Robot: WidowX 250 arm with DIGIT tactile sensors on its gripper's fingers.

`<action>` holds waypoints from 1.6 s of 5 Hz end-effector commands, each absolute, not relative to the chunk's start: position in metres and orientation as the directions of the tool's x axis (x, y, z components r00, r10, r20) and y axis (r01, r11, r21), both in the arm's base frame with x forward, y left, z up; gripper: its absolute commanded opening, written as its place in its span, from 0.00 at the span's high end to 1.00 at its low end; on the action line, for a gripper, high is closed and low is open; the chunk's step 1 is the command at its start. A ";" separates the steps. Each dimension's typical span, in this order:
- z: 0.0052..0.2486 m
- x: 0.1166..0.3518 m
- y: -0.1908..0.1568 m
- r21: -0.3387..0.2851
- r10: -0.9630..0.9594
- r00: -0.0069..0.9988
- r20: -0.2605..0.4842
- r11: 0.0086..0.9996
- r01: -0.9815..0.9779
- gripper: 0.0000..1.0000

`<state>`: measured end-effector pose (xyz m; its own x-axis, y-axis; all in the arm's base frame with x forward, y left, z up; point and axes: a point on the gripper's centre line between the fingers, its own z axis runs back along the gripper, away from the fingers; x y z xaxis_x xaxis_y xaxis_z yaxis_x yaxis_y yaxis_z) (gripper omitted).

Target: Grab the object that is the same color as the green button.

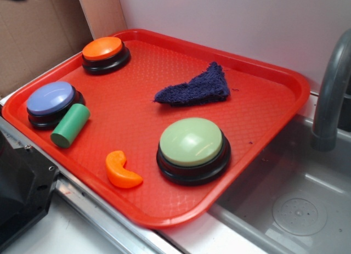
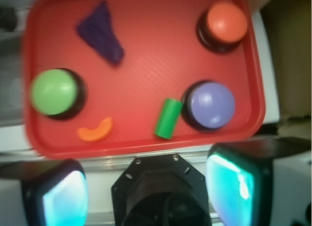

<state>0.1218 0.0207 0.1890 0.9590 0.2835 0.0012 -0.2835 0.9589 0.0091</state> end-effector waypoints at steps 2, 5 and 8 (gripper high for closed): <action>0.075 0.113 0.053 -0.036 0.628 0.778 0.004 0.778 -0.627 0.00; 0.026 0.135 0.025 -0.046 0.558 0.829 -0.036 0.828 -0.559 0.00; 0.060 0.163 -0.009 -0.090 0.346 0.936 -0.056 0.932 -0.350 1.00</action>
<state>0.1629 -0.0064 0.0522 0.9281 0.3614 -0.0899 -0.3681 0.9268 -0.0740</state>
